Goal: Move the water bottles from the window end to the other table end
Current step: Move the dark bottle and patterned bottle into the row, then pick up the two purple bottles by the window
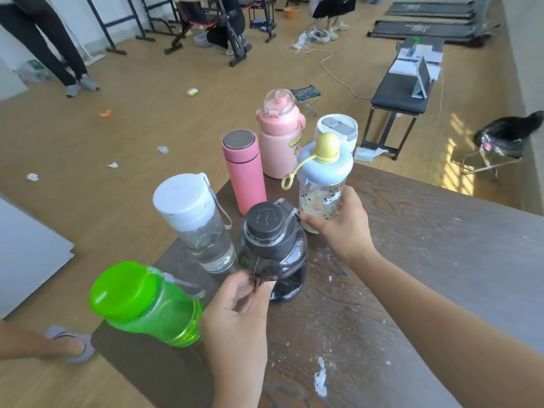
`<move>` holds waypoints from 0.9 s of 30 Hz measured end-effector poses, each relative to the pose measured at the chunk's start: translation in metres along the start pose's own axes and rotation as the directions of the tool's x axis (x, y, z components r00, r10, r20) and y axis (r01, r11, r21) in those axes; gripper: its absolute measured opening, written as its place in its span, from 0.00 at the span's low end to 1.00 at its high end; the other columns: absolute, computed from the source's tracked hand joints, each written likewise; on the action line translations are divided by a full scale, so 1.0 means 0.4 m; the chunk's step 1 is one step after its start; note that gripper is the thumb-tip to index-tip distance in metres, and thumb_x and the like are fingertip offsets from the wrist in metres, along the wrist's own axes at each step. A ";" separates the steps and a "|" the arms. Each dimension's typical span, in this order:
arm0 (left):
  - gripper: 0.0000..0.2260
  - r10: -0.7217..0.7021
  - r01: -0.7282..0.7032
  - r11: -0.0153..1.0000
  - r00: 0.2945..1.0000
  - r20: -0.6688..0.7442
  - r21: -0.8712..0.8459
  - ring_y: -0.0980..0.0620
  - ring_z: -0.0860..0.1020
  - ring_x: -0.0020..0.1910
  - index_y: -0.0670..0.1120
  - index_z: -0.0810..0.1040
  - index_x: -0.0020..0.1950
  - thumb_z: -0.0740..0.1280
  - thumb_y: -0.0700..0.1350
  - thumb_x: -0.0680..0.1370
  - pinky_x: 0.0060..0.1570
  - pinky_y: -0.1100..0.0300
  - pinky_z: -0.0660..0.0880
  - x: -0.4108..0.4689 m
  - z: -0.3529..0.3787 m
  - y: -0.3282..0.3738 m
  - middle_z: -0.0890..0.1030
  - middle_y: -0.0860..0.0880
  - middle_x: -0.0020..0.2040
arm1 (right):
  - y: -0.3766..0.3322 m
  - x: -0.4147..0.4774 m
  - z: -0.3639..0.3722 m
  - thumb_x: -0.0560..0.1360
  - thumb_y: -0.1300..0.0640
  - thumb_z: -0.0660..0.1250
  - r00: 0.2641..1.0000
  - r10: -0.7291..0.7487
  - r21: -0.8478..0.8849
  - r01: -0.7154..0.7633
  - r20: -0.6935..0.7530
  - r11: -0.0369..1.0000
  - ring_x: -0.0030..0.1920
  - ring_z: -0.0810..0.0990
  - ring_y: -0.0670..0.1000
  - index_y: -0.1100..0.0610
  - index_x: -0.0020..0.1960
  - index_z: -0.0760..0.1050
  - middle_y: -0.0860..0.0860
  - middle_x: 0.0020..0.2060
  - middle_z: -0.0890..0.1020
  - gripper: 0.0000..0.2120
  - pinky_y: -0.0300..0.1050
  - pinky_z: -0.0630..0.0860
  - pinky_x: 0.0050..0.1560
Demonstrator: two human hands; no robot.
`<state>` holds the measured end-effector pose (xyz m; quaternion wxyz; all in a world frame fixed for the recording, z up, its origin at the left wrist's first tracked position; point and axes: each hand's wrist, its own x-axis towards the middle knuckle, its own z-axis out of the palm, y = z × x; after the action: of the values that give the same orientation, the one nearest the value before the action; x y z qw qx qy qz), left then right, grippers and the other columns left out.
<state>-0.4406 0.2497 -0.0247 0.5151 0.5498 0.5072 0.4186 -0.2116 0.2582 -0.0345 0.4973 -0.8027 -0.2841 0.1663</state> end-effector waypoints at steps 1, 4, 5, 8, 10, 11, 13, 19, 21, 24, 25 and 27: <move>0.11 0.006 -0.006 1.000 1.000 0.008 -0.012 0.69 0.85 0.41 0.51 0.88 0.49 0.80 0.36 0.73 0.46 0.74 0.79 -0.003 0.003 0.001 0.91 0.52 0.43 | -0.002 -0.002 0.002 0.64 0.48 0.83 1.000 0.003 0.001 -0.003 0.003 1.000 0.61 0.78 0.52 0.50 0.62 0.71 0.50 0.60 0.79 0.31 0.53 0.76 0.62; 0.25 0.022 -0.026 0.994 0.999 -0.035 -0.105 0.67 0.85 0.55 0.53 0.82 0.59 0.82 0.32 0.69 0.58 0.73 0.79 -0.035 0.018 -0.002 0.89 0.58 0.55 | -0.002 -0.007 0.002 0.66 0.51 0.83 1.000 0.022 0.017 -0.022 0.019 1.000 0.66 0.76 0.52 0.52 0.68 0.70 0.50 0.63 0.79 0.36 0.50 0.74 0.65; 0.29 0.040 -0.048 0.994 0.995 -0.088 -0.102 0.63 0.85 0.59 0.52 0.80 0.62 0.84 0.34 0.66 0.62 0.69 0.79 -0.051 0.023 -0.013 0.88 0.55 0.58 | -0.004 -0.011 -0.002 0.66 0.52 0.83 0.999 0.031 0.019 -0.031 0.035 0.999 0.66 0.76 0.51 0.52 0.71 0.69 0.50 0.65 0.79 0.38 0.48 0.73 0.65; 0.27 0.126 -0.109 0.990 0.965 -0.231 0.085 0.58 0.80 0.46 0.63 0.75 0.54 0.82 0.55 0.60 0.53 0.66 0.76 -0.118 0.040 -0.033 0.79 0.51 0.52 | 0.003 -0.029 -0.029 0.67 0.53 0.83 0.997 0.038 0.029 -0.040 0.063 0.999 0.70 0.74 0.52 0.53 0.78 0.64 0.51 0.70 0.76 0.45 0.47 0.71 0.70; 0.23 0.147 -0.117 0.981 0.968 -0.202 0.154 0.53 0.75 0.38 0.62 0.73 0.48 0.81 0.58 0.60 0.44 0.70 0.71 -0.165 0.064 -0.049 0.77 0.53 0.43 | 0.013 -0.049 -0.060 0.69 0.51 0.82 0.998 0.038 0.015 -0.039 0.059 0.999 0.73 0.72 0.52 0.54 0.81 0.59 0.53 0.74 0.73 0.49 0.46 0.69 0.71; 0.23 0.136 -0.113 0.982 0.980 -0.146 0.153 0.52 0.75 0.38 0.62 0.74 0.48 0.84 0.54 0.61 0.42 0.71 0.71 -0.182 0.081 -0.059 0.77 0.53 0.43 | 0.020 -0.058 -0.079 0.69 0.50 0.82 0.998 0.040 0.008 -0.040 0.049 0.999 0.74 0.71 0.53 0.55 0.82 0.58 0.53 0.75 0.72 0.50 0.47 0.69 0.72; 0.23 0.114 -0.112 0.984 0.993 -0.006 0.138 0.53 0.79 0.43 0.64 0.78 0.49 0.86 0.47 0.63 0.44 0.73 0.73 -0.207 0.122 -0.060 0.79 0.60 0.50 | 0.039 -0.082 -0.126 0.69 0.49 0.82 0.998 0.052 0.014 -0.052 0.019 0.999 0.74 0.71 0.52 0.54 0.82 0.57 0.53 0.75 0.72 0.50 0.47 0.70 0.72; 0.31 0.131 -0.170 0.982 0.923 0.361 0.077 0.62 0.81 0.65 0.59 0.78 0.68 0.82 0.49 0.67 0.63 0.67 0.75 -0.267 0.301 -0.014 0.76 0.68 0.62 | 0.141 -0.194 -0.347 0.71 0.52 0.81 0.981 0.140 0.116 -0.125 -0.131 0.985 0.74 0.73 0.50 0.52 0.82 0.60 0.52 0.73 0.75 0.46 0.44 0.69 0.73; 0.33 0.134 -0.200 0.975 0.877 0.461 0.097 0.64 0.79 0.66 0.58 0.76 0.72 0.82 0.47 0.70 0.67 0.65 0.74 -0.297 0.378 0.004 0.75 0.68 0.64 | 0.187 -0.237 -0.438 0.71 0.53 0.81 0.967 0.181 0.119 -0.162 -0.180 0.980 0.73 0.73 0.50 0.51 0.82 0.60 0.51 0.73 0.75 0.46 0.44 0.69 0.72; 0.34 0.118 -0.218 0.971 0.797 0.592 0.099 0.67 0.77 0.68 0.54 0.75 0.77 0.81 0.47 0.72 0.71 0.64 0.72 -0.352 0.502 0.038 0.75 0.69 0.64 | 0.257 -0.292 -0.591 0.71 0.53 0.80 0.935 0.227 0.133 -0.197 -0.274 0.971 0.72 0.75 0.50 0.51 0.81 0.61 0.51 0.72 0.76 0.45 0.44 0.69 0.71; 0.35 0.115 -0.226 0.969 0.767 0.631 0.097 0.67 0.77 0.68 0.53 0.74 0.77 0.81 0.46 0.72 0.71 0.65 0.72 -0.374 0.546 0.047 0.75 0.69 0.64 | 0.282 -0.311 -0.639 0.71 0.53 0.80 0.919 0.241 0.136 -0.207 -0.311 0.969 0.71 0.75 0.51 0.51 0.81 0.61 0.51 0.72 0.76 0.44 0.43 0.70 0.71; 0.34 0.112 -0.247 0.965 0.699 0.707 0.092 0.65 0.77 0.68 0.52 0.74 0.78 0.81 0.46 0.72 0.70 0.66 0.71 -0.449 0.644 0.062 0.75 0.67 0.64 | 0.338 -0.369 -0.755 0.71 0.54 0.80 0.880 0.260 0.146 -0.219 -0.397 0.965 0.70 0.76 0.50 0.51 0.80 0.62 0.51 0.71 0.77 0.43 0.41 0.70 0.70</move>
<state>-0.2085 0.0365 -0.0198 0.5725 0.7575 0.2557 0.1820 -0.1219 -0.0925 -0.0217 0.5599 -0.8235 -0.0626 0.0667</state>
